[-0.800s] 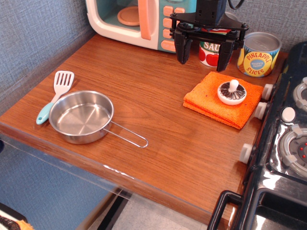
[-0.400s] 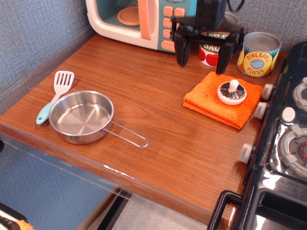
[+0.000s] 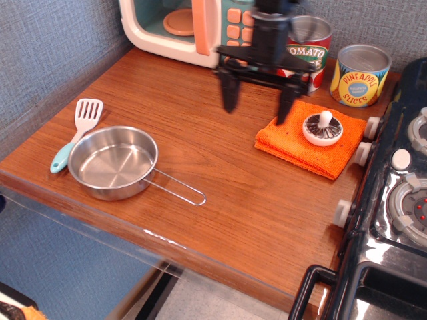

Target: Move the spatula to the right of the silver pot

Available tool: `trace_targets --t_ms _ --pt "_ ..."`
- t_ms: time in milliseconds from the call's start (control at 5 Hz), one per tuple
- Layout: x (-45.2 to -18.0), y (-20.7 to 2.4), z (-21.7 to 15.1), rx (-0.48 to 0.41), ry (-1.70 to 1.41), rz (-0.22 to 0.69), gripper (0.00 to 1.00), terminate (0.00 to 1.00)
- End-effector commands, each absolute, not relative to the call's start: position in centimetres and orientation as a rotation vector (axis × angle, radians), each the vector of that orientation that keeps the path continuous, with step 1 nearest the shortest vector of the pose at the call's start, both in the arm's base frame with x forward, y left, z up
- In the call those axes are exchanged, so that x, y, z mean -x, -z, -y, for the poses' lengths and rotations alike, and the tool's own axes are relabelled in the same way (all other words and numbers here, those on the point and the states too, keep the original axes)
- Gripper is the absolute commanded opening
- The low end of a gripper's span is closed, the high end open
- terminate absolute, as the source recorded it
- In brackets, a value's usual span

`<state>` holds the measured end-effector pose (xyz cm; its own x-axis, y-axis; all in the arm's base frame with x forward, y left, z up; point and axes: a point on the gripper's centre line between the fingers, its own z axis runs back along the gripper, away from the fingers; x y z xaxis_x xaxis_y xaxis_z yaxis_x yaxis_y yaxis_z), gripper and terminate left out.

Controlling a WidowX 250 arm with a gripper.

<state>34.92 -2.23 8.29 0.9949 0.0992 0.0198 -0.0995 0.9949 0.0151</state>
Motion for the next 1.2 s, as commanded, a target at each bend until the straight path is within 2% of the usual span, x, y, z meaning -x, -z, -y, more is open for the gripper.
trace_targets --t_ms 0,400,600,800,1000 --pt "-30.4 -12.1 -7.4 -0.091 -0.264 0.126 1.00 0.00" --pt "-27.2 -8.6 -17.4 -0.023 -0.299 0.082 1.00 0.00" --pt "-26.1 -7.5 -20.4 -0.009 -0.262 0.079 1.00 0.00" --pt "-25.5 -6.2 -21.3 -0.007 -0.257 0.084 1.00 0.00" --pt "-25.9 -5.3 -20.0 -0.046 -0.232 0.069 1.00 0.00"
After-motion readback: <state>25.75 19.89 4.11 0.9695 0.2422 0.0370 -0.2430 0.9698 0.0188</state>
